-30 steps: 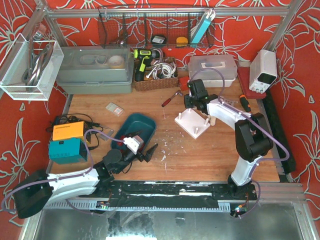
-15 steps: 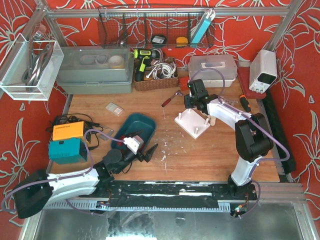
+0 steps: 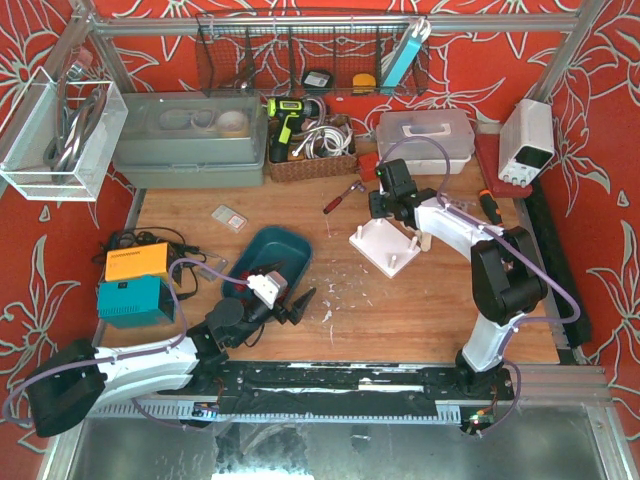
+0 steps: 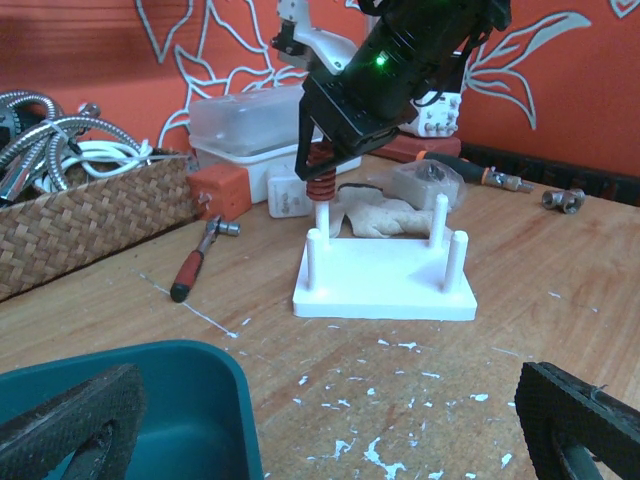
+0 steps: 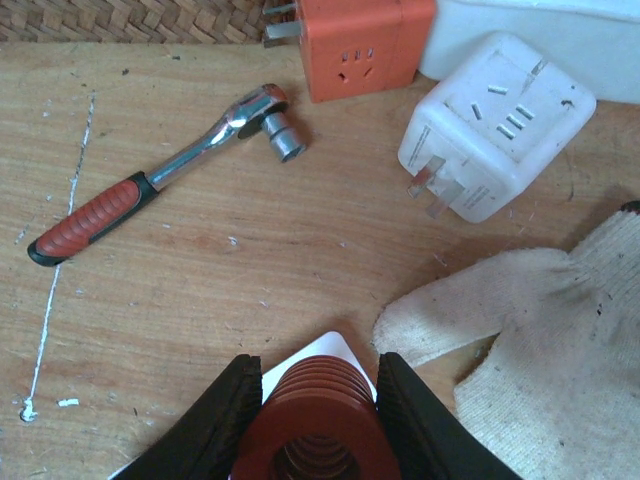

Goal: Install the large spring

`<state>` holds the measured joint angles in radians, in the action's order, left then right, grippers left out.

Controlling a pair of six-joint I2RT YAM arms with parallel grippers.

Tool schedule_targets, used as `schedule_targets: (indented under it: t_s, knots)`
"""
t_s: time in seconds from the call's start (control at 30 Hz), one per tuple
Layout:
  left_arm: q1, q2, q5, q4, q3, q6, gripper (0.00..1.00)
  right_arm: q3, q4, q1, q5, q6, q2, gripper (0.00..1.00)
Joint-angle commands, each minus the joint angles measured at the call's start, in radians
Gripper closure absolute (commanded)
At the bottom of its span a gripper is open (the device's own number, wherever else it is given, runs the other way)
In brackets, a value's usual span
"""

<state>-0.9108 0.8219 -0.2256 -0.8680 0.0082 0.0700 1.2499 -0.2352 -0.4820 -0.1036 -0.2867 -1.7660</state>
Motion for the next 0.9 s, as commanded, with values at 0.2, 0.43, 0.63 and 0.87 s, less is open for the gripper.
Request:
schedule_targets:
  t_s: [0.2,0.43,0.63,0.87]
  knots:
    - [-0.003,-0.003,-0.005,-0.015,0.024,0.002,0.00,-0.021,-0.016,0.007,0.009,-0.019,0.028,0.98]
    - [-0.003,-0.008,-0.007,-0.007,0.025,0.003,0.00,-0.003,-0.001,0.006,0.000,-0.018,-0.041,0.93]
    - [-0.003,-0.012,-0.012,-0.005,0.024,0.004,0.00,0.014,-0.010,0.006,0.002,-0.024,-0.086,0.79]
    - [-0.003,-0.014,-0.022,-0.004,0.027,-0.001,0.00,0.035,-0.057,0.008,-0.023,-0.023,-0.058,0.51]
